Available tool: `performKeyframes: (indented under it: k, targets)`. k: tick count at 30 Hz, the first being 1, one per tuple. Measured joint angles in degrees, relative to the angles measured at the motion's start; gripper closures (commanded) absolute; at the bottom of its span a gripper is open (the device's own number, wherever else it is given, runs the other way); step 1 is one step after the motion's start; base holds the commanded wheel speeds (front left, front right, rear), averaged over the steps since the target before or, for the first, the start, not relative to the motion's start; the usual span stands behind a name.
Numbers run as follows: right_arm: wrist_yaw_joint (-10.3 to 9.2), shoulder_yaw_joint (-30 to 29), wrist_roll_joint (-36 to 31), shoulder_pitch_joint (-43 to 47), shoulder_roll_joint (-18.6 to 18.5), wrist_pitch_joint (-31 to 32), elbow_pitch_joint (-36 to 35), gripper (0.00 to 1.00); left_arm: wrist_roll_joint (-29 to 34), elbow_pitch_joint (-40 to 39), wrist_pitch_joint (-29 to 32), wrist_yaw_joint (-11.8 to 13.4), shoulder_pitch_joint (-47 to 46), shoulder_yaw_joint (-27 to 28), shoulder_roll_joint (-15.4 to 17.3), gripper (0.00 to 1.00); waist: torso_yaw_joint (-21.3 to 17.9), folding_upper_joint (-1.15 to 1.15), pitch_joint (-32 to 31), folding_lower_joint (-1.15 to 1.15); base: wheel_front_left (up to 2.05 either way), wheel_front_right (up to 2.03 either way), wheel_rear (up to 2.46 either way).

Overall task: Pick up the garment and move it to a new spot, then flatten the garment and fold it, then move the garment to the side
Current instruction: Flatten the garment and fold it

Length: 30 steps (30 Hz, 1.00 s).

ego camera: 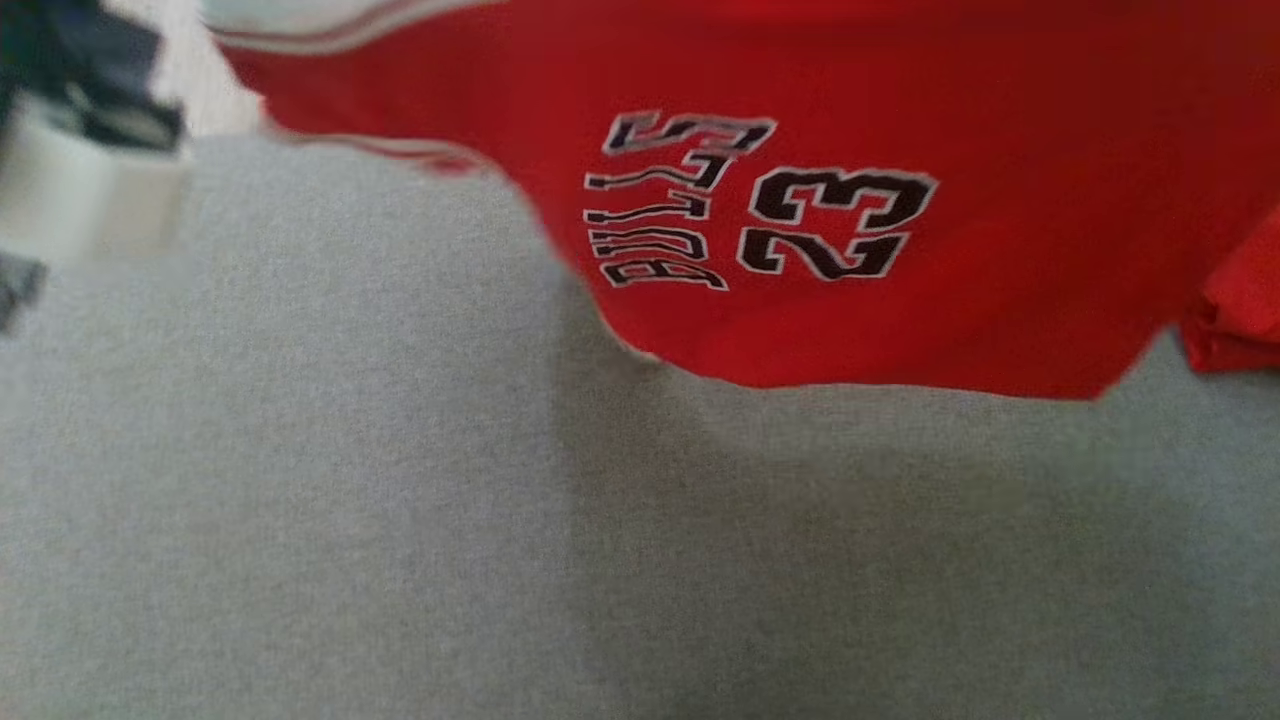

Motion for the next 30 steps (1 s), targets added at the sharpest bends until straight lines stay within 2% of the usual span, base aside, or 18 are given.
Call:
performKeyframes:
  k: [6, 11, 15, 20, 25, 30]
  targets:
    - [0.0, 3.13, -2.24, -12.26, -2.46, 1.96, 3.03, 1.0, -1.83, 4.74, 1.14, -4.87, -10.21, 0.63, -0.7, 1.0, -0.25, 0.0, 1.53, 0.0, 0.0, 0.0, 0.0]
    - [0.0, 8.21, -3.3, -22.23, -2.31, 1.34, 11.73, 1.0, -4.97, 15.69, 2.36, -9.42, -16.93, 0.2, -4.72, 1.0, -0.18, 0.0, 4.63, 0.01, 0.0, 0.0, 0.0]
    - [0.0, 12.17, -4.31, -29.81, -1.52, -1.13, 19.09, 1.0, -5.34, 24.81, 0.75, -12.74, -23.46, -0.8, -8.42, 1.0, 0.17, 0.0, 8.62, 0.02, 0.0, 0.0, 0.0]
    - [0.0, 15.82, -7.38, -39.53, -0.3, -6.49, 27.0, 1.0, -2.91, 34.18, -3.39, -14.15, -32.64, -2.09, -11.58, 1.0, 0.73, 0.0, 14.49, 0.02, 0.0, 0.0, 0.0]
    - [0.0, 17.51, -11.56, -49.6, -0.02, -13.6, 33.98, 1.0, 0.12, 42.88, -9.5, -14.13, -41.19, -2.33, -14.55, 1.0, 1.5, -0.01, 19.64, 0.03, 0.0, 0.0, 0.0]
    - [0.0, 19.48, -14.82, -57.24, -1.67, -18.93, 39.65, 1.0, 0.6, 48.42, -14.74, -14.64, -47.08, -2.12, -16.84, 1.0, 3.34, 0.0, 23.57, 0.01, 0.0, 0.0, 0.0]
